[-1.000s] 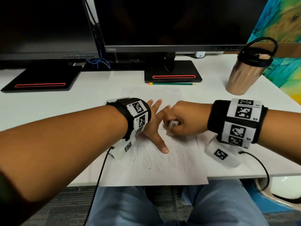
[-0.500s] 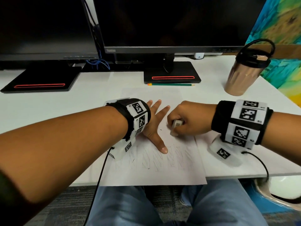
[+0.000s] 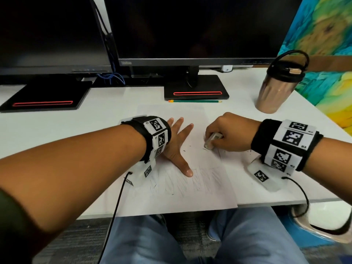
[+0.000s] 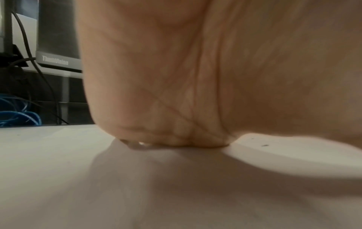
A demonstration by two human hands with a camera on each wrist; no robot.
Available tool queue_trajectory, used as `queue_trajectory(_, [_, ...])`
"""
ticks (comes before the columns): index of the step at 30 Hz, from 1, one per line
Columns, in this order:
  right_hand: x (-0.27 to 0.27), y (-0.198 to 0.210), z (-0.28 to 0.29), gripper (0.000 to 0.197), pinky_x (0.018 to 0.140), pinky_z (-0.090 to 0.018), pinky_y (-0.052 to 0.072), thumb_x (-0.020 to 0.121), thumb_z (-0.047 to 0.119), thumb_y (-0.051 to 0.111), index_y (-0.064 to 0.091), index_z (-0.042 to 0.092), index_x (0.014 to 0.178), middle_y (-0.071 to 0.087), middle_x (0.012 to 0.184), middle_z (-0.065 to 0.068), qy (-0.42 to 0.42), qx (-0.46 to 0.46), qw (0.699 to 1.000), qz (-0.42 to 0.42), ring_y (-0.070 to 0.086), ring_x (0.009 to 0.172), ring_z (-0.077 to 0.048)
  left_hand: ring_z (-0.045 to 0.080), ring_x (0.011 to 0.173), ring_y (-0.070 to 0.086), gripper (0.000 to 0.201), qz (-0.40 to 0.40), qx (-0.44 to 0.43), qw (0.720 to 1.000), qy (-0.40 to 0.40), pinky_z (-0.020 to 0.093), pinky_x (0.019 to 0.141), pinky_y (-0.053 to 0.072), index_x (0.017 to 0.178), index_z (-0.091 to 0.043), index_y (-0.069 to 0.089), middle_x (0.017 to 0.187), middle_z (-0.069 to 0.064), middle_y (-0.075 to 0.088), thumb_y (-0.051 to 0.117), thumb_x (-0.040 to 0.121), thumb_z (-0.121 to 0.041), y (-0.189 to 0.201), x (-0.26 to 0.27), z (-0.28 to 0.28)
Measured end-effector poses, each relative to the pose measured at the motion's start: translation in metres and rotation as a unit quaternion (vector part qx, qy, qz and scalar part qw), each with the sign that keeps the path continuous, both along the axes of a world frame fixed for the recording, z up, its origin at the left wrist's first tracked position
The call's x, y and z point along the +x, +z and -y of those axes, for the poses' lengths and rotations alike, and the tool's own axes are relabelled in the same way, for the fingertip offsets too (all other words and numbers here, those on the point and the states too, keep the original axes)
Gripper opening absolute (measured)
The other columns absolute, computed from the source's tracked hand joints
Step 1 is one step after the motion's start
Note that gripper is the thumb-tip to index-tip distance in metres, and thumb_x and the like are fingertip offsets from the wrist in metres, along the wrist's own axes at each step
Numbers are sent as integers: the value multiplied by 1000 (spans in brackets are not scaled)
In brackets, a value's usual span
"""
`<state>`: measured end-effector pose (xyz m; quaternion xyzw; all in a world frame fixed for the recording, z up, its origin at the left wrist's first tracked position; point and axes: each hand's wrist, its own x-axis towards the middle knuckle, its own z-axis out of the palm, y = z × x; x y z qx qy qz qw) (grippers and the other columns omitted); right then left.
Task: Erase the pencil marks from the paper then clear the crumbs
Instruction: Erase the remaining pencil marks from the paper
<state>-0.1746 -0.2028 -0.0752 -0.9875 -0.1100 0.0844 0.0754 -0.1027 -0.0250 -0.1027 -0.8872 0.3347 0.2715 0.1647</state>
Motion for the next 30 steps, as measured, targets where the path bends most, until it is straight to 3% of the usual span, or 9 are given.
queue_trajectory(5, [-14, 5, -15, 14, 78, -28, 49, 93, 29, 61, 72, 21, 95, 69, 85, 11, -95, 204, 971, 86, 62, 78, -8, 31, 145, -32, 156, -13, -6, 1000, 19, 61, 120, -3, 147, -23, -36, 155, 3, -41, 65, 50, -92, 2, 3, -15])
queue_trajectory(7, [-24, 1, -37, 12, 81, -28, 47, 96, 33, 55, 65, 31, 89, 68, 93, 11, -47, 226, 972, 45, 61, 83, -8, 31, 144, -34, 152, -15, 10, 1000, 18, 59, 120, -5, 148, -20, -34, 154, 4, -42, 62, 54, -91, 7, 0, -24])
queue_trajectory(10, [-35, -15, -63, 25, 103, -38, 42, 101, 34, 45, 59, 21, 116, 60, 126, 1, 57, 216, 970, -99, 56, 115, -18, 32, 143, -35, 147, -15, 38, 999, 0, 58, 119, -8, 148, -19, -33, 153, 5, -43, 62, 60, -87, 2, -6, -35])
queue_trajectory(14, [-44, -30, -64, 33, 122, -36, -1, 104, 32, 35, 54, 10, 120, 6, 163, -1, 104, 135, 966, -196, -1, 150, -15, 30, 145, -31, 152, -9, 9, 1000, 11, 56, 121, -6, 147, -20, -36, 155, 3, -41, 67, 57, -86, -9, -6, -46])
queue_trajectory(17, [-41, -24, -37, 28, 121, -36, -5, 103, 37, 38, 53, 19, 118, -7, 163, -4, -25, 130, 972, -194, -14, 148, -12, 29, 145, -32, 156, -20, 2, 1000, 11, 60, 120, -4, 145, -22, -38, 154, 0, -43, 67, 51, -89, -7, -4, -49])
queue_trajectory(20, [-45, -18, -19, 37, 121, -34, -1, 102, 39, 37, 52, 13, 124, -6, 163, -4, -96, 135, 975, -146, -12, 148, -10, 28, 145, -33, 157, -19, -5, 1000, 11, 61, 119, -4, 145, -24, -38, 154, -1, -42, 67, 49, -90, -10, 0, -49])
queue_trajectory(24, [-64, -16, -39, 21, 118, -22, -2, 103, 34, 37, 53, 26, 114, 1, 161, 11, 16, 155, 964, -216, -8, 144, 1, 27, 145, -33, 155, -21, 6, 1000, 19, 60, 120, -5, 145, -25, -38, 153, -1, -44, 66, 51, -90, -6, -1, -47])
queue_trajectory(28, [-42, -12, -6, 28, 118, -34, 8, 104, 28, 37, 57, 9, 106, 13, 162, -8, -36, 54, 988, -137, 8, 150, -20, 28, 147, -29, 157, -11, -6, 998, 57, 56, 119, -6, 149, -24, -34, 156, 2, -39, 63, 45, -91, -4, -2, -56])
queue_trajectory(30, [-29, -3, 17, 23, 118, -37, 12, 102, 28, 40, 57, 14, 97, 24, 159, -6, -49, 23, 998, -45, 12, 149, -20, 28, 147, -28, 158, -14, -3, 997, 79, 56, 118, -6, 150, -24, -33, 157, 2, -38, 61, 42, -92, 0, -2, -64])
